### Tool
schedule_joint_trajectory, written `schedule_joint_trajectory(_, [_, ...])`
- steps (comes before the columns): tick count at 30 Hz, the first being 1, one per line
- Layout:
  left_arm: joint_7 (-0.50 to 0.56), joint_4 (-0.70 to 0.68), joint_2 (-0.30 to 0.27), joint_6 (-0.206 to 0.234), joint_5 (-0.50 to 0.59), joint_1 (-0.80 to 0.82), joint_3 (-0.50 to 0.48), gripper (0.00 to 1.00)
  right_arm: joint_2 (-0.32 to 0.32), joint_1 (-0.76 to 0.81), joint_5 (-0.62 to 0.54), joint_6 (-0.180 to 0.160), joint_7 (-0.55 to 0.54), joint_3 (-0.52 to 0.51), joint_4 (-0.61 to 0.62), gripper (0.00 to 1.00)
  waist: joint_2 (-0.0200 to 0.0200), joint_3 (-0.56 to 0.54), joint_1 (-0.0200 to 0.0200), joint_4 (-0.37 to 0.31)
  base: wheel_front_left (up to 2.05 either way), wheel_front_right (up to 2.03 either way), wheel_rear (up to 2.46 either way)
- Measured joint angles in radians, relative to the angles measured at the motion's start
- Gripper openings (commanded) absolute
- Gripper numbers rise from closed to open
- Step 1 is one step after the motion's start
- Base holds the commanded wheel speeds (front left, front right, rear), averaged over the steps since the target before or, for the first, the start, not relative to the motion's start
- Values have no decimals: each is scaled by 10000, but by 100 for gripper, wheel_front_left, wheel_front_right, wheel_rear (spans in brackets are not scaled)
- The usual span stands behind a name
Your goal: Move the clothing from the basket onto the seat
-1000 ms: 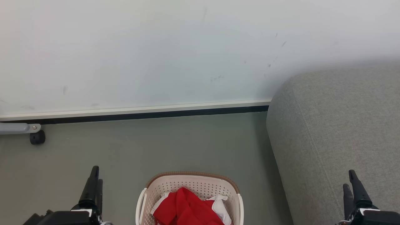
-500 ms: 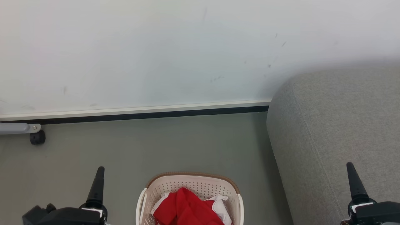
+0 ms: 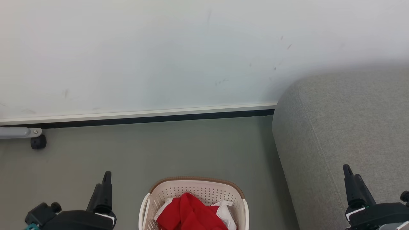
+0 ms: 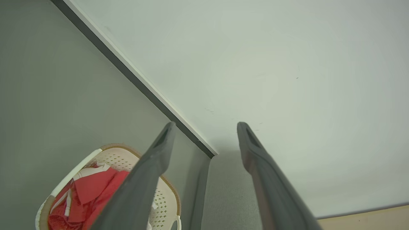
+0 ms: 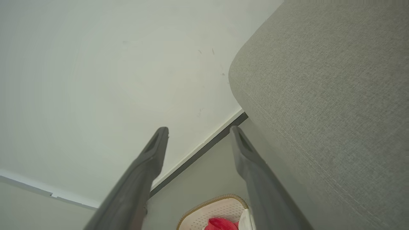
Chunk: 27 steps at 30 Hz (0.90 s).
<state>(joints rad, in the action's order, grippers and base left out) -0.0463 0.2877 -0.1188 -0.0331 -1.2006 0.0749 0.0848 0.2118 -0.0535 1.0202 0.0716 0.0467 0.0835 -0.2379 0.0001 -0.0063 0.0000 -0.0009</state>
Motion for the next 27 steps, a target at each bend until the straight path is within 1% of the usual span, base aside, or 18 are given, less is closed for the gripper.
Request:
schedule_joint_trajectory(5, [-174,-44,-81,151,621,0,178,100,184,-1,-754,-63,176,249,29,100,-1,-21,0,-22,0,0,0])
schedule_joint_trajectory(13, [-453,-92,-238,276,1653,-2,376,100,433,-2,-1835,-192,481,623,27,100,0,-69,0,-68,0,0,0])
schedule_joint_trajectory(22, [-784,-134,-399,433,2784,-9,650,100,759,-7,-3014,-198,796,1043,35,100,0,-88,0,-110,0,0,0])
schedule_joint_trajectory(27, [-936,-136,-431,466,3221,-12,786,100,922,-87,-3545,-192,934,1248,33,100,0,-87,0,-132,0,0,0])
